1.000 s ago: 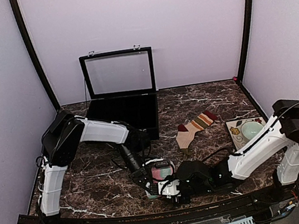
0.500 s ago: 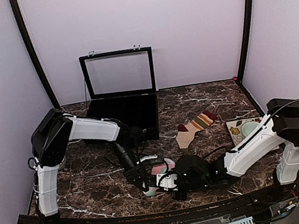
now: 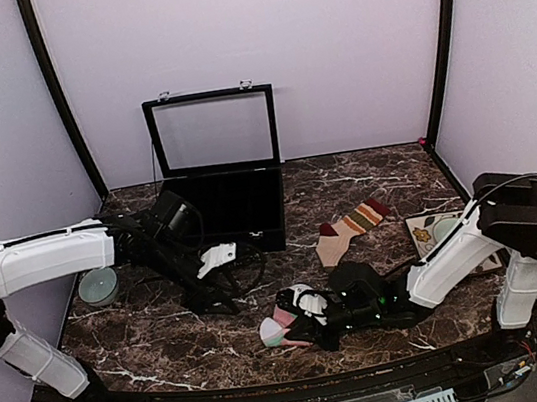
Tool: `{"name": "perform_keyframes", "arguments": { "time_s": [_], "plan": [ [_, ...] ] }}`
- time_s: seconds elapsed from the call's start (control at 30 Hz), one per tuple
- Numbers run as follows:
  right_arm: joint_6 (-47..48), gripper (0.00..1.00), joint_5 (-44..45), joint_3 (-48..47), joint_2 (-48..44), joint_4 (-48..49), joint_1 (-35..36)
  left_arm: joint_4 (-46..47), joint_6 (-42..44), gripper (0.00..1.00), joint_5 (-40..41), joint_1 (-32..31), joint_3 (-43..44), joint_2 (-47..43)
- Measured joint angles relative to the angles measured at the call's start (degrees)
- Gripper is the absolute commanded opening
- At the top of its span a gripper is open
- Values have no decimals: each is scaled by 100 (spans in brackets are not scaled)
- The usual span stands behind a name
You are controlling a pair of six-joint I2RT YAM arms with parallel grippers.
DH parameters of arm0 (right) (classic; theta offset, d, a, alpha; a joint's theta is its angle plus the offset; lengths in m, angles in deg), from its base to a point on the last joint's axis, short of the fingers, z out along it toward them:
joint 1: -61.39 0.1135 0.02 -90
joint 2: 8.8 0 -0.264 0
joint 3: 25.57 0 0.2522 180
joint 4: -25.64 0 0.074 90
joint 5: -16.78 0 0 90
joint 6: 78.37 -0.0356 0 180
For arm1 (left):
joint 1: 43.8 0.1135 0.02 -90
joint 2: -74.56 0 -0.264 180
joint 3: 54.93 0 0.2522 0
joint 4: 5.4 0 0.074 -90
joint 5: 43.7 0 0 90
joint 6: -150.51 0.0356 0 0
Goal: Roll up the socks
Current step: Roll the sock at the center of the board.
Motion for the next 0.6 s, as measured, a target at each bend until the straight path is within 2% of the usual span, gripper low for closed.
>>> {"name": "perform_keyframes", "arguments": {
  "time_s": [0.1, 0.2, 0.37, 0.6],
  "plan": [
    [-238, 0, -299, -9, 94, 122, -170, 22, 450, 37, -46, -348, -22, -92],
    [-514, 0, -664, -22, 155, 181, -337, 39, 931, 35, 96, -1005, -118, 273],
    [-691, 0, -855, -28, 181, 186, -494, 175, 1220, 40, 415, -1298, -153, 946],
    [-837, 0, -1019, -59, 225, 179, -575, 986, 1290, 50, 935, -1325, -160, 1045]
  ]
}}
